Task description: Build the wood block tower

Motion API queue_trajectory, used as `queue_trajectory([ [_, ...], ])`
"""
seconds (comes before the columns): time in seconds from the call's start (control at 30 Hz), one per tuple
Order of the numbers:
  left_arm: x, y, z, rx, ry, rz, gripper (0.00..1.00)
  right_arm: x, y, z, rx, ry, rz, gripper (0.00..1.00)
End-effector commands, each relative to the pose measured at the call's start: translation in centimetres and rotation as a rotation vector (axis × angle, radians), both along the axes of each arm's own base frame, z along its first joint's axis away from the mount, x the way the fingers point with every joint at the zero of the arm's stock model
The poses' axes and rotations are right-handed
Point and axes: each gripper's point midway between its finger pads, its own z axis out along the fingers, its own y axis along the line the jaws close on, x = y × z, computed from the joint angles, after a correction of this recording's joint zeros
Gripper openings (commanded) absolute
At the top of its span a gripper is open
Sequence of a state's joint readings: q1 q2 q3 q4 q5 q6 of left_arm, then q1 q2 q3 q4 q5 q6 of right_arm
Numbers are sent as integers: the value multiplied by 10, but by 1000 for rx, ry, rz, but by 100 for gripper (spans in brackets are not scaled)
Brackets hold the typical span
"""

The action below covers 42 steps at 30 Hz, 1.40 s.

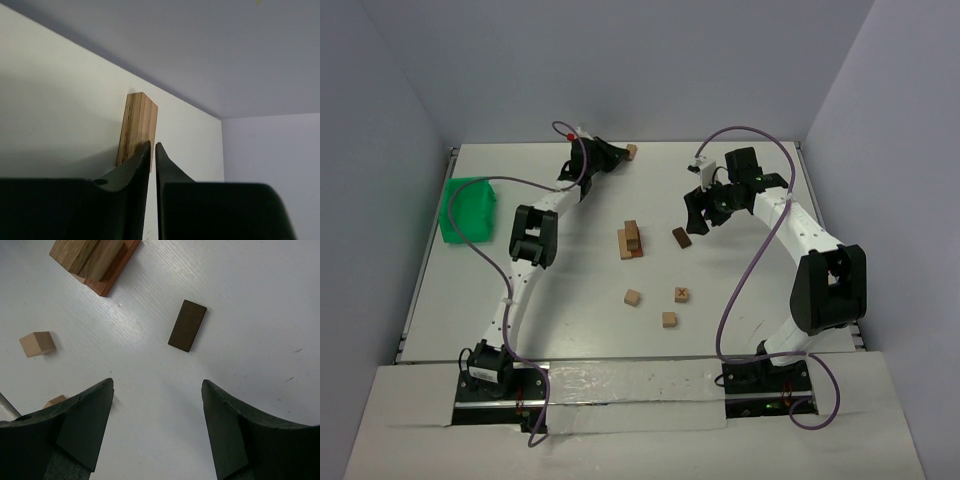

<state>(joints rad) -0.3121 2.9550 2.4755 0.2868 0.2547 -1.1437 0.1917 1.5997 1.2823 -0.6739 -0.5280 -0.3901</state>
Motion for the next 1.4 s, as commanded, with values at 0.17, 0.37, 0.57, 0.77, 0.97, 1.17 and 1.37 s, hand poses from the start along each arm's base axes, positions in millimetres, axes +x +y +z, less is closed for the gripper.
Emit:
queue_trajectory([
  [0.17, -65, -22, -50, 103, 294, -151, 11, 4, 0, 15, 8, -41, -4, 78],
  [0.37, -86, -14, -27, 145, 293, -166, 9, 2, -1, 19, 13, -50, -5, 78],
  [0.57, -117, -2, -20, 222, 339, -203, 6, 1, 0, 24, 22, -63, -4, 78],
  [0.77, -126, 16, 15, 276, 246, -205, 12, -3, 1, 25, 31, -72, 2, 78],
  [0.97, -91, 22, 67, 253, 66, -213, 35, -5, 3, 24, 42, -68, 3, 78],
  [1.17, -49, 17, 80, 403, -49, -172, 54, -4, 3, 22, 47, -59, -1, 78],
  [1.37, -53, 0, 54, 677, -102, -176, 72, -4, 2, 18, 37, -54, -3, 78],
])
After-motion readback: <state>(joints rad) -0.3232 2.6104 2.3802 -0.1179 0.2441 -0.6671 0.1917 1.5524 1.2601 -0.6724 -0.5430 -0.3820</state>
